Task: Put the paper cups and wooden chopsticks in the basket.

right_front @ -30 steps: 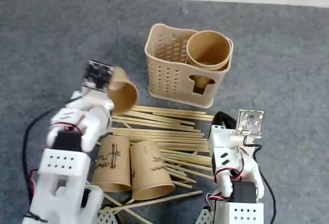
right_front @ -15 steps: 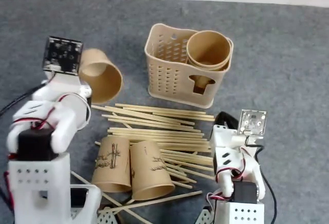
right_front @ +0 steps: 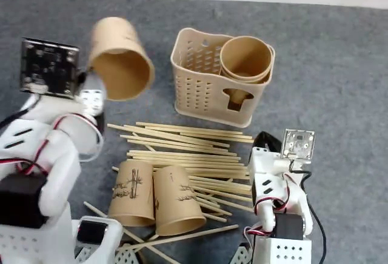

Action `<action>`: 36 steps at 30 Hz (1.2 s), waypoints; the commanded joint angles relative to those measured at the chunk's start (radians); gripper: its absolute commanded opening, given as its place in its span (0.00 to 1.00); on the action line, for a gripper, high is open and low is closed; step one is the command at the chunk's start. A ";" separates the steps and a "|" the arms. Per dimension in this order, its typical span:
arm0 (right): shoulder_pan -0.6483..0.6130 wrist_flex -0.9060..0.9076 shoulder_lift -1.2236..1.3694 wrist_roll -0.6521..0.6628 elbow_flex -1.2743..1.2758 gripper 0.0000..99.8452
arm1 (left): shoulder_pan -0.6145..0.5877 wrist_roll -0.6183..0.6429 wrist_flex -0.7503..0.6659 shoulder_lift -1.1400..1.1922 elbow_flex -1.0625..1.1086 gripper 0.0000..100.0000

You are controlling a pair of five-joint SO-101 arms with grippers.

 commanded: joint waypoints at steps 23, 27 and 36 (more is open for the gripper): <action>0.081 -0.025 -0.015 0.008 0.012 0.01 | 0.507 0.121 -0.104 0.552 -0.424 0.01; 0.081 -0.025 -0.015 0.012 0.012 0.01 | 0.518 0.121 -0.106 0.625 -0.447 0.01; 0.081 -0.025 -0.015 0.014 0.012 0.01 | 0.510 0.120 -0.112 0.668 -0.483 0.11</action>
